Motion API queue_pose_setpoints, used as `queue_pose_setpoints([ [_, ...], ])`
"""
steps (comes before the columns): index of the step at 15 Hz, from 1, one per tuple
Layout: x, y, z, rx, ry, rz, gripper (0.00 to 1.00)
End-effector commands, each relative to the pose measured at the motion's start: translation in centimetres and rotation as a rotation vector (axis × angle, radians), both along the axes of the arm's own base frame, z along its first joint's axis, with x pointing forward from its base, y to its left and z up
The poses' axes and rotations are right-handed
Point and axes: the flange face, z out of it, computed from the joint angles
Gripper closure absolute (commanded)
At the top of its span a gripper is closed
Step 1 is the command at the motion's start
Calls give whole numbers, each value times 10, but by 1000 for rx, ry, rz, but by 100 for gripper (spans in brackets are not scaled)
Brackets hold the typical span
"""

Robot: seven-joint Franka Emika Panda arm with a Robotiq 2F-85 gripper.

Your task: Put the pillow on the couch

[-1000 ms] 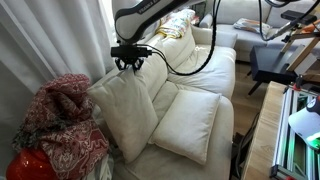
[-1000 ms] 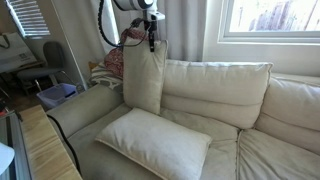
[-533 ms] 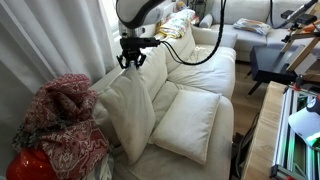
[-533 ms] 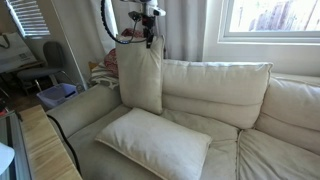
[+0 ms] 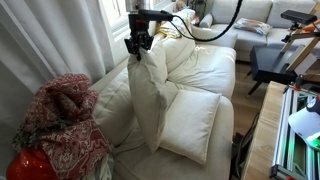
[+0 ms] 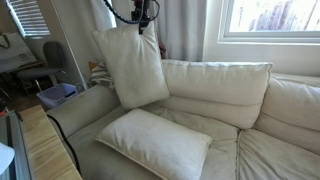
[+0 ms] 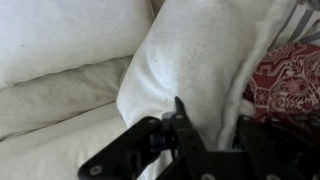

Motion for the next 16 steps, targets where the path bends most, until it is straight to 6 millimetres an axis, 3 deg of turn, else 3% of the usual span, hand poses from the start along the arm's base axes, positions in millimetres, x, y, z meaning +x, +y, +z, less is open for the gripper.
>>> queue_pose_setpoints([
  [1,-3,-3,5,-3,0,6,74],
  [4,-1,-1,-4,-4,7,5,74],
  [5,-1,1,-7,-4,9,7,94],
  [10,-19,29,47,174,48,230,94],
  [16,-48,37,79,361,171,439,94],
])
